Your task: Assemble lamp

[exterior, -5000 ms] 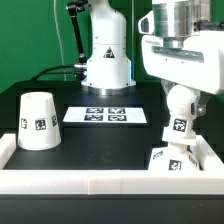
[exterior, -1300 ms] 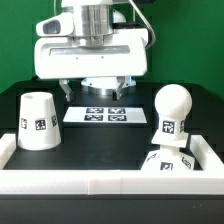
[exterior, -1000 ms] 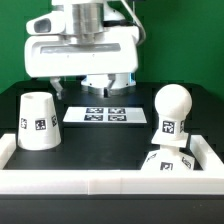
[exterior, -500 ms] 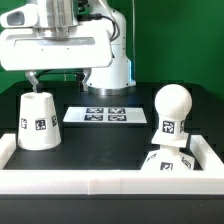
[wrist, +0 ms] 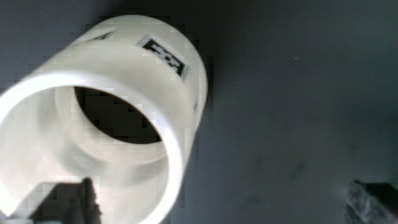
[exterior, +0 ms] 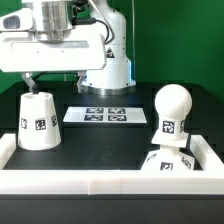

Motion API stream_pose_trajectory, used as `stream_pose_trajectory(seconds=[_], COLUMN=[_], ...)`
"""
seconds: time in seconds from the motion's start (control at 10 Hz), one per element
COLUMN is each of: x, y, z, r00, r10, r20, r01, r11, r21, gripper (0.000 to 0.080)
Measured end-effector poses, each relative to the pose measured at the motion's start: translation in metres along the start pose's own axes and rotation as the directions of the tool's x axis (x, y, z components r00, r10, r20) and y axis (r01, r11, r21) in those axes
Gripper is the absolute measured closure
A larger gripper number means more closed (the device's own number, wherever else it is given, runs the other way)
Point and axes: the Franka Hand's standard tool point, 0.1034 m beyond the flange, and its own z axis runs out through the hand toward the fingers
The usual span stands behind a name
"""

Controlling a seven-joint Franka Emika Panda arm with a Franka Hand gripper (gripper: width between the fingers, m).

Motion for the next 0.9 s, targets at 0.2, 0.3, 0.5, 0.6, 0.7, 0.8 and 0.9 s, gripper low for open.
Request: stream_pose_trajectory(seconds=[0.2,0.3,0.5,0.6,0.7,0.8,0.9], x=[-0.001,-0.001,-0.002,-0.004,-0.004,-0.004,-0.004], y=[0.002,0.003,0.003,0.001,0.000,0.000,0.000], z=[0.010,0.014,0.022,0.024,0.024,0.024,0.024], r00=[1.000,1.000,1.000,1.000,1.000,1.000,1.000], r10=[0.004,0.004,0.001,-0.001,-0.003,-0.002,-0.002], r20=[-0.002,0.003,0.008,0.013,0.013,0.013,0.013], r01=[-0.004,-0.004,-0.001,0.001,0.003,0.003,0.003], r11=[1.000,1.000,1.000,1.000,1.000,1.000,1.000], r21=[-0.009,-0.012,-0.018,-0.018,-0.017,-0.017,-0.017], gripper=[0.0101,0.0101,0.0101,0.0236,0.0236,0.0391,0.0529])
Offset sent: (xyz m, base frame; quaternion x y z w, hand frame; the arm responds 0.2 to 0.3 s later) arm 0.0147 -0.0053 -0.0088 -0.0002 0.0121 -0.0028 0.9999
